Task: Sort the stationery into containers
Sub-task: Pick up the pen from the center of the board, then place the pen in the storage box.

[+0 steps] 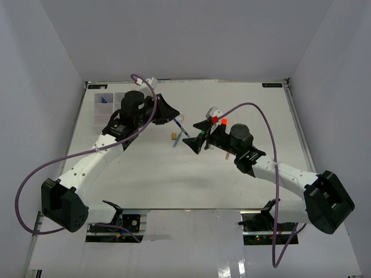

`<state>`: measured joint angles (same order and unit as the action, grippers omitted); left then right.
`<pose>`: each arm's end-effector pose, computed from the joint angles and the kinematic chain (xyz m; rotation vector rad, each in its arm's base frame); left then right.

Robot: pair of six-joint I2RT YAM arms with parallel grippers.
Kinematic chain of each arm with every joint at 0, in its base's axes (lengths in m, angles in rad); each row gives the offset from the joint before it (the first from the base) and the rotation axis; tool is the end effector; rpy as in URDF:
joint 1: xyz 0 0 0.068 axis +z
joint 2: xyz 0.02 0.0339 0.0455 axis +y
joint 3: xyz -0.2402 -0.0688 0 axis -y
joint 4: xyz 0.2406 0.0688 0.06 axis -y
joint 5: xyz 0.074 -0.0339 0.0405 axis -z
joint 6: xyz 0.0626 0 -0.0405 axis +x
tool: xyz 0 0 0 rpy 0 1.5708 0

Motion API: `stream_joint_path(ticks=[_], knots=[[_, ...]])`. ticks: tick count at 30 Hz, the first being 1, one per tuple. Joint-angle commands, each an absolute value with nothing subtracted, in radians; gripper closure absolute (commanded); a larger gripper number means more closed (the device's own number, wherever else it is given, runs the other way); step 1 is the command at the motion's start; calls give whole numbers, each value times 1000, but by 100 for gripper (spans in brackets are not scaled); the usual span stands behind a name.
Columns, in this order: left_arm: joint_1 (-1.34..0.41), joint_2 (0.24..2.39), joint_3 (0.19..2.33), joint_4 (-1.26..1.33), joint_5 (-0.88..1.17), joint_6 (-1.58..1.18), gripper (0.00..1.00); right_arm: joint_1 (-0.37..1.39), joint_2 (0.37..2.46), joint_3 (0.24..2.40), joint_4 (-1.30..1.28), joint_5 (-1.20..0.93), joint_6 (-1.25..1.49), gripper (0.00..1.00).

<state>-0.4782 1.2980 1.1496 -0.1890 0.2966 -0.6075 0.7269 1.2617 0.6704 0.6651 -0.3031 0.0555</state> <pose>0.2832 -0.1674 0.3243 0.0828 2.0250 -0.9959 0.2218 0.2223 0.2679 -0.7466 1.3710 0.8498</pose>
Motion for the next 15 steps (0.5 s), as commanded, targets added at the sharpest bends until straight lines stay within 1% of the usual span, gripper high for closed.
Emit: stream_joint_path(ticks=[1, 2, 3, 4, 5, 6, 7, 10, 15], knots=[[-469, 1250, 1201, -201, 140, -532, 90, 726, 1206, 658, 640, -226, 44, 11], [-459, 1249, 1209, -209, 79, -497, 90, 724, 1200, 649, 623, -197, 43, 4], [-445, 1250, 1218, -212, 52, -480, 90, 723, 1192, 644, 603, -181, 41, 2], [-399, 1252, 1232, -212, 37, -470, 90, 721, 1183, 638, 585, -167, 40, 3], [-365, 1255, 1236, -203, 31, -463, 90, 719, 1161, 624, 553, -140, 35, 9], [-332, 1261, 1241, -193, 31, -463, 91, 721, 1148, 615, 539, -126, 34, 10], [-254, 1265, 1241, -181, 38, -466, 90, 718, 1122, 604, 525, -111, 34, 10], [-132, 1295, 1244, -127, 15, -468, 90, 718, 1068, 572, 470, -57, 31, 10], [-2, 1394, 1288, -49, 15, -479, 90, 718, 1029, 552, 364, 37, 20, 10]])
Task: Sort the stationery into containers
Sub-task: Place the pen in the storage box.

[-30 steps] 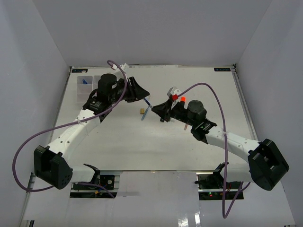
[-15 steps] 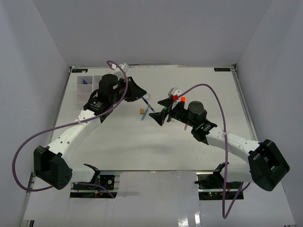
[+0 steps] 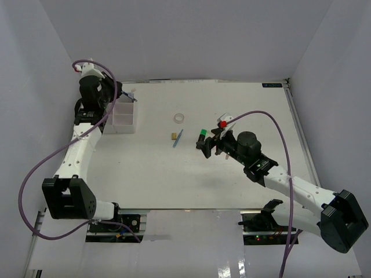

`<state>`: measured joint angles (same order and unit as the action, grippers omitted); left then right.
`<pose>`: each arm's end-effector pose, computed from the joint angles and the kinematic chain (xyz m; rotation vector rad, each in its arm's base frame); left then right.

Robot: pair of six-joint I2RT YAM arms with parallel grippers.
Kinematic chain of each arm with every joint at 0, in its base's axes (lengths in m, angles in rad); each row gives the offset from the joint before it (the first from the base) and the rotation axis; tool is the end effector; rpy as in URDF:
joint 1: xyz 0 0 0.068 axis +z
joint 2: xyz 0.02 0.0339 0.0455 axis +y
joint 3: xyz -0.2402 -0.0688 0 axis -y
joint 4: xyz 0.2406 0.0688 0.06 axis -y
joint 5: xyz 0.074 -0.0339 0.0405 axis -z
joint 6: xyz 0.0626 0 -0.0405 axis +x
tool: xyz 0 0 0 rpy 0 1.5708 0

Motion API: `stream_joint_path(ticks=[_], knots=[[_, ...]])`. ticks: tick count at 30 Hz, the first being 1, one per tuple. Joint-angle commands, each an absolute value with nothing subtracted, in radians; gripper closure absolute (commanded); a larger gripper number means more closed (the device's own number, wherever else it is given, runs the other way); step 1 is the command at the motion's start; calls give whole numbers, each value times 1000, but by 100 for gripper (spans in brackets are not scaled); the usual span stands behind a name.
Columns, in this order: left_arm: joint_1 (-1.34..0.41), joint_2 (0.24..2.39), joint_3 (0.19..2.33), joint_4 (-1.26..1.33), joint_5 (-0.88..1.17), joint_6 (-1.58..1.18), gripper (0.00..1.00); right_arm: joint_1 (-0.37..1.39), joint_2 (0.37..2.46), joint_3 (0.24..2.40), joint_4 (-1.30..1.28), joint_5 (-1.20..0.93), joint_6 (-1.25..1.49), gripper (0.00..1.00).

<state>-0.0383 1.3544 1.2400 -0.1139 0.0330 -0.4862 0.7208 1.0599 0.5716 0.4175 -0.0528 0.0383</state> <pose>0.3470 -0.0154 0.3493 -0.3803 1.7770 -0.4031 0.2077 0.1869 0.2535 -0.6004 1.5674 0.6203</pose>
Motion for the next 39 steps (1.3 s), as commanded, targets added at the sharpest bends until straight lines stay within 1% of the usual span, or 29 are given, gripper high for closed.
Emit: stream_joint_path(ticks=[1, 3, 7, 10, 13, 17, 18, 21, 22, 24, 25, 31, 32, 34, 37, 39], knots=[[2, 1432, 1296, -38, 14, -483, 90, 718, 1014, 543, 364, 37, 20, 10], [55, 1468, 1321, -9, 15, -485, 90, 718, 1005, 529, 365, 29, 21, 10], [77, 1596, 1390, 32, -26, -477, 90, 718, 992, 515, 365, 35, 18, 10], [92, 1653, 1425, 40, -31, -476, 89, 718, 992, 511, 365, 40, 15, 10], [101, 1706, 1431, 101, -26, -471, 89, 718, 1000, 509, 365, 37, 15, 10], [103, 1793, 1473, 94, -14, -477, 87, 718, 1011, 509, 365, 41, 15, 10], [103, 1802, 1479, 94, -5, -480, 82, 718, 1012, 509, 365, 43, 15, 10], [103, 1824, 1480, 95, -2, -485, 71, 716, 1005, 509, 364, 57, 12, 10], [101, 1827, 1477, 92, -2, -483, 65, 716, 1005, 509, 364, 63, 14, 10], [101, 1830, 1471, 87, -2, -482, 59, 716, 1003, 511, 364, 67, 14, 10], [103, 1830, 1470, 84, -2, -476, 53, 718, 1003, 512, 362, 72, 14, 10], [103, 1799, 1463, 40, -2, -446, 43, 718, 1005, 532, 328, 110, 21, 10], [103, 1789, 1462, 32, -2, -442, 39, 716, 1005, 535, 321, 123, 23, 10], [101, 1761, 1465, 5, 5, -430, 35, 716, 1017, 561, 282, 168, 29, 10], [101, 1657, 1447, -69, 29, -417, 27, 715, 1046, 598, 229, 234, 40, 10], [101, 1603, 1413, -93, 44, -420, 20, 703, 1077, 620, 200, 267, 60, 9]])
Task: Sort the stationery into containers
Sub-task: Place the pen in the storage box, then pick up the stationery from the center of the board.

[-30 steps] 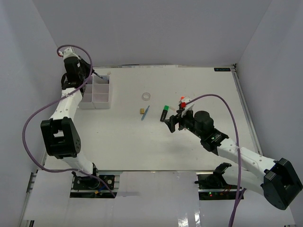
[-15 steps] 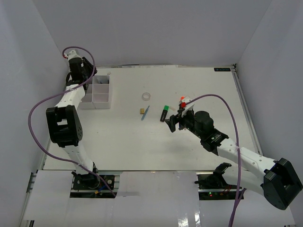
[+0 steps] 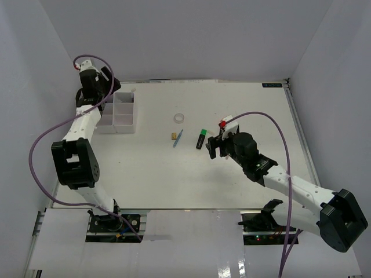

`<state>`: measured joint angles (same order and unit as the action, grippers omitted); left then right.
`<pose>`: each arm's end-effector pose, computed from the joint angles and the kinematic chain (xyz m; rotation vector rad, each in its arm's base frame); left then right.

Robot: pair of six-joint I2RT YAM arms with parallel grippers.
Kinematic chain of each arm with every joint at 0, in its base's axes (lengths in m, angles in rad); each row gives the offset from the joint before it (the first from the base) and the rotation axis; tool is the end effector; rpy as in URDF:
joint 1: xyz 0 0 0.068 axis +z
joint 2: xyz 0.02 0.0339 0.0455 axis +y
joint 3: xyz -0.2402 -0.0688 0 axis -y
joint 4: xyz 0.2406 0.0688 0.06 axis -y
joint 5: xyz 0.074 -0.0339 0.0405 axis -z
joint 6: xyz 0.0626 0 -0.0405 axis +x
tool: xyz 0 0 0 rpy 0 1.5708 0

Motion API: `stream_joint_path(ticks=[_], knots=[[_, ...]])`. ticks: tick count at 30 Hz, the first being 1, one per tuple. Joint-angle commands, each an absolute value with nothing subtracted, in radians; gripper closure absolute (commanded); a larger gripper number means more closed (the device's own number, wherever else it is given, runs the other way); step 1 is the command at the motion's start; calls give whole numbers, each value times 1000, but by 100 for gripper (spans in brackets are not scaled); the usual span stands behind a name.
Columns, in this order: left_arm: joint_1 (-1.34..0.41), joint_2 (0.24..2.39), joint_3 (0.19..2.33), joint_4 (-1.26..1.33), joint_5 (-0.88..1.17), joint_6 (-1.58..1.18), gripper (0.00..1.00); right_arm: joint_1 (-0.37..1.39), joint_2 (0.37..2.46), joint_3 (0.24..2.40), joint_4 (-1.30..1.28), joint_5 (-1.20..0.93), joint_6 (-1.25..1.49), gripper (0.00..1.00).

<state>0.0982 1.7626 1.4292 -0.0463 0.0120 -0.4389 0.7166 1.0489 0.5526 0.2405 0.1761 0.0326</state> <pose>0.4376 0.0424 0.2766 -0.5118 1.8898 -0.2365 0.2120 0.1701 0.2256 -0.4973 1.7696 0.3674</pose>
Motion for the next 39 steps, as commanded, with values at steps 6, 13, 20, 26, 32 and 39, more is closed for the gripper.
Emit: stream_joint_path(ticks=[6, 13, 20, 26, 32, 39], knots=[[101, 1384, 1283, -195, 159, -420, 2, 637, 1176, 701, 123, 310, 138, 7], [98, 1187, 1043, -233, 327, -394, 2, 532, 1351, 810, 75, 322, 215, 1], [95, 1103, 877, -190, 334, -370, 2, 451, 1607, 968, 54, 327, 282, 11], [97, 1092, 870, -195, 318, -379, 2, 449, 1781, 1100, 11, 367, 325, 22], [95, 1089, 870, -198, 318, -382, 2, 449, 1874, 1126, 6, 393, 363, 42], [95, 1083, 867, -195, 356, -396, 2, 445, 1905, 1098, 9, 414, 377, 68]])
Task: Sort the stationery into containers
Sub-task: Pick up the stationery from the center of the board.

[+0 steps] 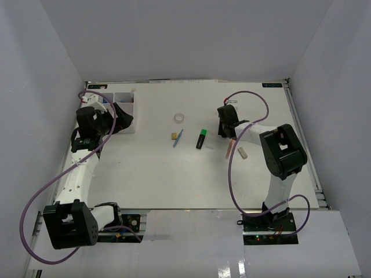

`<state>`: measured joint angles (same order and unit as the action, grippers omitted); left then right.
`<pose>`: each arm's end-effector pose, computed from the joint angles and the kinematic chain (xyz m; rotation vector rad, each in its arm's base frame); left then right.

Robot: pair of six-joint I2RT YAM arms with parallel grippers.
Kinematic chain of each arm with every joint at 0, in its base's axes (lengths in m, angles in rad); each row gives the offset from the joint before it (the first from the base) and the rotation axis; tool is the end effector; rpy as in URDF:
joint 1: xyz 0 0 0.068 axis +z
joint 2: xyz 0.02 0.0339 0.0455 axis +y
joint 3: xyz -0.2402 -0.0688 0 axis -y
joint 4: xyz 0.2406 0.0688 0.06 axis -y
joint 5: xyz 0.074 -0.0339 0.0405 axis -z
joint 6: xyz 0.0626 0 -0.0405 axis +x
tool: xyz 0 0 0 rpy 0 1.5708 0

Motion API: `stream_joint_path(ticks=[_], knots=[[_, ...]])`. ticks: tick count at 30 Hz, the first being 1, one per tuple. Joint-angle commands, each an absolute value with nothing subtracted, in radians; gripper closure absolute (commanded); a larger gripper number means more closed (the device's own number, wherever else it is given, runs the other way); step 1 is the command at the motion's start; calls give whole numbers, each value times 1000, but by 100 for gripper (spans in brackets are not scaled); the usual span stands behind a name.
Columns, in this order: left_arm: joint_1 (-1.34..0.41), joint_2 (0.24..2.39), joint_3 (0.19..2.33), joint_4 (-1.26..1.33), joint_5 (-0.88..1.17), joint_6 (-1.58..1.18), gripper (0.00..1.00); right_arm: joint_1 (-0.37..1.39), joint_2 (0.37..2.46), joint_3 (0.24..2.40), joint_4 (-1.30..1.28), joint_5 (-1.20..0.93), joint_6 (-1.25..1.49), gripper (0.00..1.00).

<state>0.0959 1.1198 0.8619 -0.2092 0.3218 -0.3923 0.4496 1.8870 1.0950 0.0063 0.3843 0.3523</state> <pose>0.2829 0.0073 0.2663 -0.2953 2.0290 -0.5130 0.3702 0.1526 0.1193 0.0725 2.2851 -0.0399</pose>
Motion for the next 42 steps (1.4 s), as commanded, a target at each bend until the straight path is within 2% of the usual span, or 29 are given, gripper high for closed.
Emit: stream_joint_path(ticks=[1, 5, 8, 13, 19, 24, 31, 34, 35, 41, 42], knots=[[94, 1081, 865, -195, 370, -402, 2, 443, 1898, 1092, 12, 413, 377, 72], [91, 1091, 864, -207, 495, -449, 2, 442, 1844, 1055, 34, 399, 354, 91], [75, 1098, 897, -227, 597, -494, 2, 449, 1748, 985, 103, 364, 295, 91], [-53, 1095, 949, -229, 627, -566, 2, 546, 1511, 824, 270, 276, 106, 91], [-264, 1138, 1015, -222, 525, -629, 2, 686, 1249, 689, 406, 37, -26, 91], [-398, 1189, 1061, -201, 425, -652, 2, 721, 1157, 635, 483, -178, -8, 89], [-552, 1284, 1137, -193, 330, -673, 12, 742, 1126, 620, 523, -225, -8, 89], [-594, 1308, 1158, -196, 282, -661, 19, 745, 1124, 621, 523, -219, -8, 89], [-603, 1312, 1161, -196, 272, -658, 25, 746, 1124, 621, 522, -215, -8, 89], [-638, 1341, 1180, -229, 239, -647, 45, 745, 1123, 618, 529, -204, -8, 88], [-640, 1345, 1181, -230, 239, -649, 51, 744, 1123, 618, 531, -203, -8, 88]])
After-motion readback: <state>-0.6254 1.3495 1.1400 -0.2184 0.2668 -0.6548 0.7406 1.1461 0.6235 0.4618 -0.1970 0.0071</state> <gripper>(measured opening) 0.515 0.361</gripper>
